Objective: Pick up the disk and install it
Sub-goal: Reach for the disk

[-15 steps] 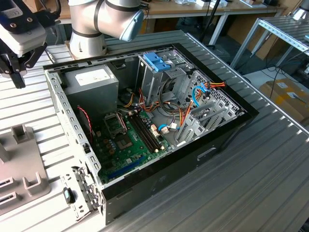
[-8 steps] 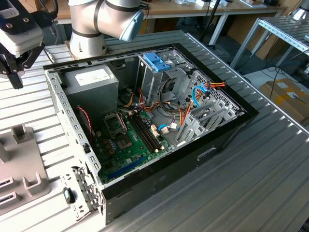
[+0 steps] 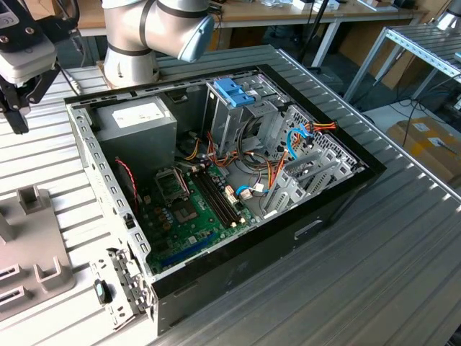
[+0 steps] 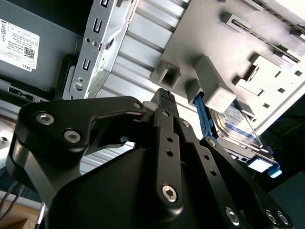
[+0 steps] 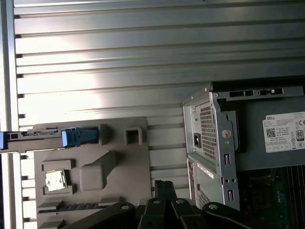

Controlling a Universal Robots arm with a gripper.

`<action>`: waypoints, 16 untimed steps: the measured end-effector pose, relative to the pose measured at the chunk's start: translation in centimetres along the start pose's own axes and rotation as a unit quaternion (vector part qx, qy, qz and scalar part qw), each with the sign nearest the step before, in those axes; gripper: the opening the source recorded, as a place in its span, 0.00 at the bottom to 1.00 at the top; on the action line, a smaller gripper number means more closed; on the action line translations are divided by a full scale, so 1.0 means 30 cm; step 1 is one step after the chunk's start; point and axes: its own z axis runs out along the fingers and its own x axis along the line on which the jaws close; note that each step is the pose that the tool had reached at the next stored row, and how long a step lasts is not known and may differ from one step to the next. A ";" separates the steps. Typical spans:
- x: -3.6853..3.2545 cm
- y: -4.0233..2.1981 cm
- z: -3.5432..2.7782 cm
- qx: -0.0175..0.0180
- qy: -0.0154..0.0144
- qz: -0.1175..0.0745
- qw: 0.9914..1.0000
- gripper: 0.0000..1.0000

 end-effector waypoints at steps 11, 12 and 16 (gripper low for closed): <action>0.009 -0.001 0.000 0.000 0.000 0.000 1.000 0.11; 0.011 -0.001 0.000 0.000 0.000 0.000 1.000 0.11; 0.024 -0.002 0.000 0.000 0.000 0.000 1.000 0.11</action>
